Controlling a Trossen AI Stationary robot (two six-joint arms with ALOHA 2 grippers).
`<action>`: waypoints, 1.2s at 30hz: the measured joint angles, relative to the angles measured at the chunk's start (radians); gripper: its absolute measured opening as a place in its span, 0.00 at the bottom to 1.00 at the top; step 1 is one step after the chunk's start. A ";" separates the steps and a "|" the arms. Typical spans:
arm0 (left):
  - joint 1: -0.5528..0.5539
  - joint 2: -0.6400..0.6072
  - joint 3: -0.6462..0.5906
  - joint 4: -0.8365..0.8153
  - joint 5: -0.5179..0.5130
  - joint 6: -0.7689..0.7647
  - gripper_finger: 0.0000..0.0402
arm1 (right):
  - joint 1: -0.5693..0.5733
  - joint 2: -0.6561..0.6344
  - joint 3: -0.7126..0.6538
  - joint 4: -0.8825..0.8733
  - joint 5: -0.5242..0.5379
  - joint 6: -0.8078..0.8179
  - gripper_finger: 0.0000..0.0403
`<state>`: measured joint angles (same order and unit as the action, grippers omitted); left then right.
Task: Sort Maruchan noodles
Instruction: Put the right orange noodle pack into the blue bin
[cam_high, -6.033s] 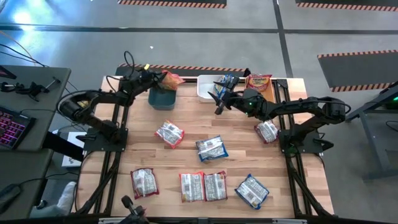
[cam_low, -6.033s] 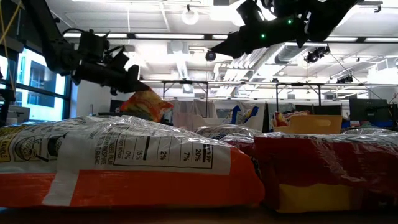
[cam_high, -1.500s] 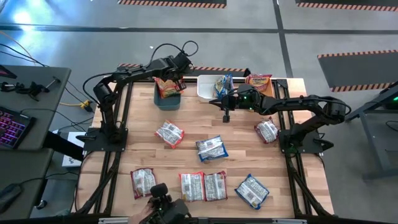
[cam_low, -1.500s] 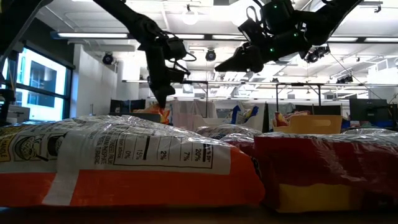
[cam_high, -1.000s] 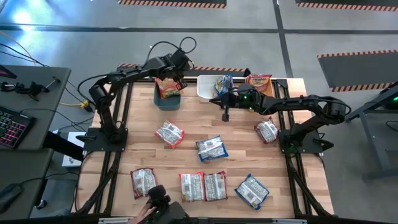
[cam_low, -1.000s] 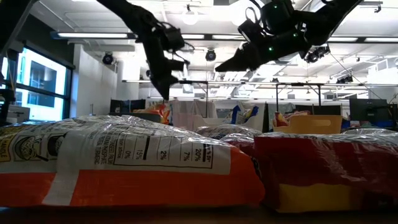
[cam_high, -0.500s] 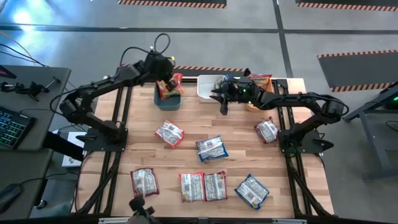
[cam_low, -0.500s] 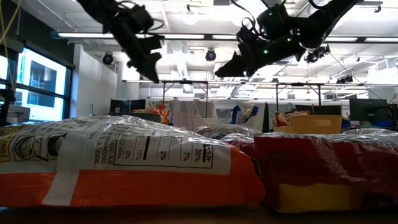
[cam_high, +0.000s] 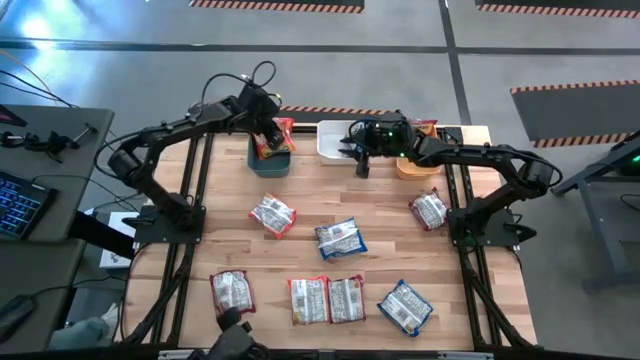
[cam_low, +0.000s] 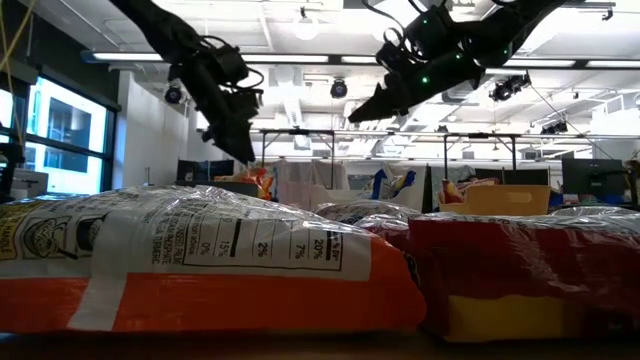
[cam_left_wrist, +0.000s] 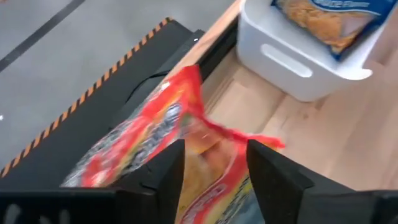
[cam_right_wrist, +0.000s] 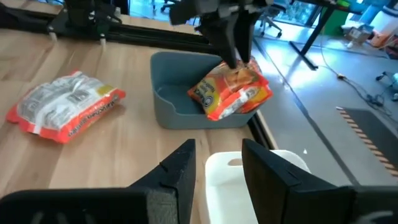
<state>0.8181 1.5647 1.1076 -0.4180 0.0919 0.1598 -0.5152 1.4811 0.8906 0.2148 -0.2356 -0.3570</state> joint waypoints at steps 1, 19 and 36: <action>-0.006 0.012 0.000 0.016 -0.003 0.002 0.42 | -0.003 0.000 0.000 0.000 0.000 -0.011 0.28; -0.001 0.129 0.062 0.049 -0.132 0.074 0.11 | -0.035 -0.003 0.000 0.014 0.000 -0.019 0.28; -0.072 -0.002 0.062 0.039 -0.363 0.238 0.00 | -0.034 -0.003 0.000 0.015 0.000 -0.015 0.28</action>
<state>0.7458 1.5632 1.1694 -0.3794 -0.2712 0.3981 -0.5495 1.4784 0.8906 0.2295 -0.2356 -0.3721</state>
